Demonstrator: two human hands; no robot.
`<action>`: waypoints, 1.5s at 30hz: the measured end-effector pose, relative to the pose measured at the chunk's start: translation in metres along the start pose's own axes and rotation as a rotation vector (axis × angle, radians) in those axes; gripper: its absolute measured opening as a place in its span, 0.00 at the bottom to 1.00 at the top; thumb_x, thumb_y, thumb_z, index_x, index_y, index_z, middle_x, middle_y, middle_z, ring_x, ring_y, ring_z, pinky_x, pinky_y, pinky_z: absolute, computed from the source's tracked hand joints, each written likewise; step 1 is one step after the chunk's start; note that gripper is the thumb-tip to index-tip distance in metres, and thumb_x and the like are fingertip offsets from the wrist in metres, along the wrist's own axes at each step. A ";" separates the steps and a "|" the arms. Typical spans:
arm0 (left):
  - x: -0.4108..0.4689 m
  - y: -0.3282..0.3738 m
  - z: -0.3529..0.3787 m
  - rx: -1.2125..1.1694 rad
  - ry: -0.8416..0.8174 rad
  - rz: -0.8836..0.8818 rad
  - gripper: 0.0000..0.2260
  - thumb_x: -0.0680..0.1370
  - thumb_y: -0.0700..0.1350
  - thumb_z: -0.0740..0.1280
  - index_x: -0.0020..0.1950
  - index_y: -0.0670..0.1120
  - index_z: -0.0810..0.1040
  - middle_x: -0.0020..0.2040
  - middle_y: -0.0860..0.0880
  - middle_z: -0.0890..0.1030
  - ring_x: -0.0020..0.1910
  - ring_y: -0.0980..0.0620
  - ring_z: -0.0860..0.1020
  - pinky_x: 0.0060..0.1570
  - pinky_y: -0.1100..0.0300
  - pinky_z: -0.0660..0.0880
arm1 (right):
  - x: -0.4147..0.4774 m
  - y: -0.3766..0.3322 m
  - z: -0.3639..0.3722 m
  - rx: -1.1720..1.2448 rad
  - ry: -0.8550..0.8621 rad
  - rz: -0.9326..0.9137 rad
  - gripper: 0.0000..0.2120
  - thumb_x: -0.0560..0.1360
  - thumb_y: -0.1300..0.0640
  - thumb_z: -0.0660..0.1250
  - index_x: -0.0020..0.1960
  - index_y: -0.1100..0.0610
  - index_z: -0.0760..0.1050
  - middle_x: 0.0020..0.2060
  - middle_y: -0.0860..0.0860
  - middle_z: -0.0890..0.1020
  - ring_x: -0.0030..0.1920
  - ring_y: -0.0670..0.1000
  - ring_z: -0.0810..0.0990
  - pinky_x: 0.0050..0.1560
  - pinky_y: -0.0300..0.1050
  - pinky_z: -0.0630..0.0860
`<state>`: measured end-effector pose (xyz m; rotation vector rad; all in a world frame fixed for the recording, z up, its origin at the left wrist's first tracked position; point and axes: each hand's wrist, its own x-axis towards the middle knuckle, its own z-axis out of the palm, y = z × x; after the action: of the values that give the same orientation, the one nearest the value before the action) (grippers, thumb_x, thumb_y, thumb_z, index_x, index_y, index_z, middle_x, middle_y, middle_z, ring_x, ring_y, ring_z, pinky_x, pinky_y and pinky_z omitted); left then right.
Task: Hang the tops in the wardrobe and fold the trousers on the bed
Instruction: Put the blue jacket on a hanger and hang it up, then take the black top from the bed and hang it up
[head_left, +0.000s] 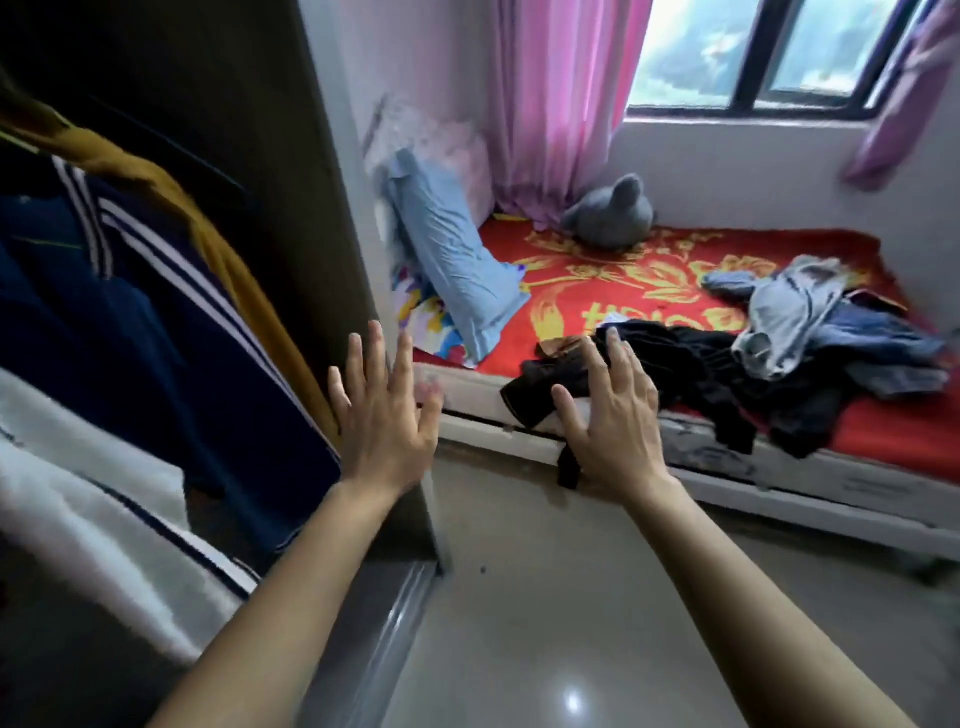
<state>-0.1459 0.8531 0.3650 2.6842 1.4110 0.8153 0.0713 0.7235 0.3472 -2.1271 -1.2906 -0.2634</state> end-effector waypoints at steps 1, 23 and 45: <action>-0.001 0.025 0.010 -0.025 -0.018 0.035 0.30 0.81 0.60 0.50 0.81 0.49 0.52 0.81 0.44 0.48 0.80 0.43 0.46 0.75 0.37 0.46 | -0.011 0.022 -0.012 -0.013 0.002 0.034 0.32 0.81 0.44 0.63 0.80 0.55 0.60 0.80 0.58 0.56 0.80 0.59 0.55 0.76 0.56 0.54; -0.154 0.515 0.149 -0.476 -0.510 1.184 0.32 0.81 0.58 0.58 0.81 0.47 0.54 0.81 0.41 0.49 0.79 0.39 0.48 0.75 0.36 0.51 | -0.377 0.285 -0.267 -0.555 0.205 1.281 0.34 0.80 0.42 0.60 0.81 0.55 0.56 0.80 0.59 0.56 0.78 0.61 0.58 0.75 0.59 0.57; -0.163 0.466 0.211 -0.359 -0.693 1.367 0.31 0.80 0.67 0.41 0.80 0.57 0.39 0.81 0.47 0.37 0.79 0.42 0.36 0.75 0.38 0.44 | -0.409 0.221 -0.176 -0.624 0.134 1.565 0.36 0.81 0.37 0.54 0.82 0.52 0.50 0.81 0.58 0.50 0.80 0.61 0.53 0.76 0.59 0.56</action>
<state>0.2309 0.4989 0.2195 2.8088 -0.7337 -0.0299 0.0806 0.2480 0.2023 -2.8518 0.8368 -0.0943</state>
